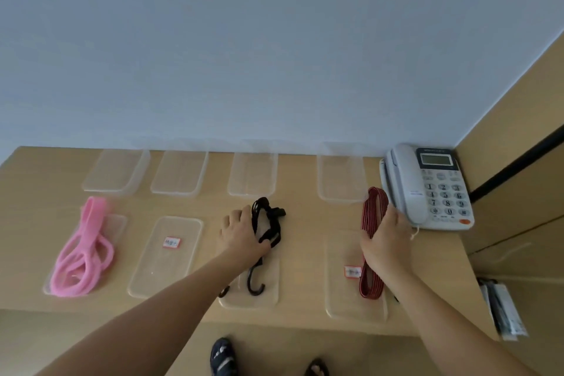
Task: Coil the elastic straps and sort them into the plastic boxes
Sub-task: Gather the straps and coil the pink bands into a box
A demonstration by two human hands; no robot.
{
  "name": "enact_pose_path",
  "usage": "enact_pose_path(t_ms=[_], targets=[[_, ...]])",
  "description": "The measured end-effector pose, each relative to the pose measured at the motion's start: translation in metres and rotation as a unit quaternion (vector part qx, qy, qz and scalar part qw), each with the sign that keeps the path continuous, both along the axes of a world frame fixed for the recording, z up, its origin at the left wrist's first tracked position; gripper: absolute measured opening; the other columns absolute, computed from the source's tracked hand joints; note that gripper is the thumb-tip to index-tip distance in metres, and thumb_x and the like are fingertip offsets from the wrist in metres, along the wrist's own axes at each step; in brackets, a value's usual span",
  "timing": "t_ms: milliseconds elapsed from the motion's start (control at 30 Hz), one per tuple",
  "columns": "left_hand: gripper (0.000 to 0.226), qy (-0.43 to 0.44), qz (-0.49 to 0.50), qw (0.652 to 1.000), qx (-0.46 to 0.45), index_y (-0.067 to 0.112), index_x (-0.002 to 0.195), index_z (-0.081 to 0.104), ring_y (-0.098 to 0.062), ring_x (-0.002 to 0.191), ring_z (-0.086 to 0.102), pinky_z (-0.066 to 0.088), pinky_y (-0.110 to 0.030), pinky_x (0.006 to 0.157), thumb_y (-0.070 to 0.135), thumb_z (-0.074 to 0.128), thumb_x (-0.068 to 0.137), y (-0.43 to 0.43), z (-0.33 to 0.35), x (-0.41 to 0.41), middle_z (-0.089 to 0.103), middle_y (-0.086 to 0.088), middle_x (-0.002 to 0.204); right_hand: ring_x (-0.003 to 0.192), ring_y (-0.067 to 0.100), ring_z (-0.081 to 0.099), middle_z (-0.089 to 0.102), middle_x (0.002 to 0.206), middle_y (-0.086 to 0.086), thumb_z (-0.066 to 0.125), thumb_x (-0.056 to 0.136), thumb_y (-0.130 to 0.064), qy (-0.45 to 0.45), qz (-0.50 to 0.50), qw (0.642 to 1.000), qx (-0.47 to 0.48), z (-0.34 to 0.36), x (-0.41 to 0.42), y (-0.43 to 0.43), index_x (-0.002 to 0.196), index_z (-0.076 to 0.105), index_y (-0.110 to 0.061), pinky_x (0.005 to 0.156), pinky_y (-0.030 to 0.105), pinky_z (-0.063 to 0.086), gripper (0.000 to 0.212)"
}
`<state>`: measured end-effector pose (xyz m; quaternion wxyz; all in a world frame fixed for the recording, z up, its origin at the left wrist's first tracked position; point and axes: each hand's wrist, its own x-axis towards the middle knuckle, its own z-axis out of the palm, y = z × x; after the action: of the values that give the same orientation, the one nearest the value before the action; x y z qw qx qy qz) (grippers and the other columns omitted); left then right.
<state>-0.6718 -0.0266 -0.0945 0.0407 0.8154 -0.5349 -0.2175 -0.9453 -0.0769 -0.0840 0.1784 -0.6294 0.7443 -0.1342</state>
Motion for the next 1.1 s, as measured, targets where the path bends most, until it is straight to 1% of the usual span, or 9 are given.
enact_pose_path(t_ms=[167, 233, 300, 367, 433, 567, 733, 933, 1100], targets=[[0.079, -0.071, -0.074, 0.995, -0.02, 0.027, 0.145, 0.026, -0.024, 0.121, 0.037, 0.045, -0.037, 0.095, 0.058, 0.059, 0.08, 0.015, -0.001, -0.002, 0.034, 0.003, 0.137, 0.147, 0.03, 0.021, 0.024, 0.159, 0.016, 0.056, 0.093, -0.03, 0.11, 0.089, 0.99, 0.005, -0.01, 0.003, 0.016, 0.15, 0.031, -0.002, 0.12, 0.04, 0.016, 0.068], [0.075, -0.085, -0.087, 0.993, -0.009, 0.028, 0.145, 0.024, -0.024, 0.117, 0.04, 0.048, -0.038, 0.091, 0.055, 0.058, 0.082, 0.018, 0.0, -0.006, 0.036, 0.002, 0.133, 0.15, 0.028, 0.012, 0.016, 0.162, 0.016, 0.049, 0.096, -0.029, 0.1, 0.103, 0.989, 0.035, -0.015, 0.003, 0.018, 0.151, 0.027, -0.001, 0.122, 0.037, 0.01, 0.066], [0.062, -0.084, -0.086, 0.993, 0.004, 0.027, 0.14, 0.032, -0.024, 0.114, 0.041, 0.05, -0.038, 0.088, 0.047, 0.057, 0.087, 0.019, 0.0, -0.008, 0.039, 0.001, 0.13, 0.151, 0.027, 0.007, 0.011, 0.163, 0.016, 0.046, 0.098, -0.026, 0.071, 0.114, 0.989, 0.064, -0.018, 0.001, 0.018, 0.152, 0.023, 0.001, 0.123, 0.036, 0.01, 0.065], [0.05, -0.06, -0.074, 0.995, 0.001, 0.023, 0.136, 0.039, -0.024, 0.114, 0.041, 0.05, -0.037, 0.088, 0.037, 0.055, 0.09, 0.018, 0.0, -0.01, 0.04, -0.001, 0.13, 0.152, 0.027, 0.004, 0.006, 0.163, 0.017, 0.043, 0.099, -0.024, 0.065, 0.129, 0.985, 0.094, -0.019, -0.001, 0.018, 0.153, 0.017, 0.001, 0.123, 0.036, 0.01, 0.065], [0.049, -0.032, -0.061, 0.998, -0.014, 0.022, 0.137, 0.041, -0.024, 0.117, 0.041, 0.049, -0.037, 0.091, 0.033, 0.055, 0.092, 0.015, 0.001, -0.011, 0.041, -0.002, 0.132, 0.152, 0.028, 0.003, 0.005, 0.164, 0.017, 0.042, 0.1, -0.025, 0.077, 0.143, 0.981, 0.105, -0.02, -0.003, 0.018, 0.153, 0.014, 0.001, 0.123, 0.036, 0.008, 0.066], [0.066, -0.021, -0.037, 0.999, -0.018, 0.027, 0.145, 0.032, -0.026, 0.121, 0.041, 0.048, -0.041, 0.095, 0.046, 0.059, 0.087, 0.016, 0.011, -0.012, 0.041, -0.001, 0.136, 0.151, 0.029, 0.008, 0.013, 0.162, 0.017, 0.046, 0.098, -0.026, 0.081, 0.142, 0.985, 0.059, -0.009, -0.003, 0.018, 0.152, 0.023, -0.002, 0.123, 0.039, 0.011, 0.064], [0.07, -0.017, -0.027, 0.998, -0.045, 0.028, 0.149, 0.028, -0.026, 0.129, 0.038, 0.043, -0.039, 0.103, 0.047, 0.058, 0.087, 0.041, 0.033, 0.003, 0.037, -0.001, 0.145, 0.136, 0.032, 0.037, 0.046, 0.142, 0.016, 0.059, 0.087, -0.018, 0.1, 0.177, 0.974, -0.095, 0.025, 0.027, 0.034, 0.129, 0.053, -0.001, 0.115, 0.043, 0.027, 0.046], [0.066, -0.003, -0.006, 0.998, -0.059, 0.022, 0.148, 0.036, -0.026, 0.135, 0.035, 0.035, -0.04, 0.108, 0.042, 0.058, 0.089, 0.095, 0.075, 0.059, 0.039, -0.003, 0.148, 0.136, 0.024, 0.034, 0.044, 0.143, 0.005, 0.054, 0.093, -0.029, 0.062, 0.324, 0.941, -0.072, 0.06, 0.122, 0.075, 0.138, 0.048, -0.012, 0.114, 0.035, 0.028, 0.049], [0.066, -0.017, 0.061, 0.993, -0.102, 0.023, 0.147, 0.039, -0.028, 0.137, 0.034, 0.029, -0.044, 0.114, 0.043, 0.06, 0.087, 0.184, 0.116, 0.147, 0.039, -0.004, 0.15, 0.136, 0.023, 0.031, 0.04, 0.144, 0.003, 0.052, 0.094, -0.035, 0.029, 0.421, 0.905, -0.054, 0.087, 0.233, 0.139, 0.139, 0.045, -0.015, 0.112, 0.034, 0.027, 0.05]])
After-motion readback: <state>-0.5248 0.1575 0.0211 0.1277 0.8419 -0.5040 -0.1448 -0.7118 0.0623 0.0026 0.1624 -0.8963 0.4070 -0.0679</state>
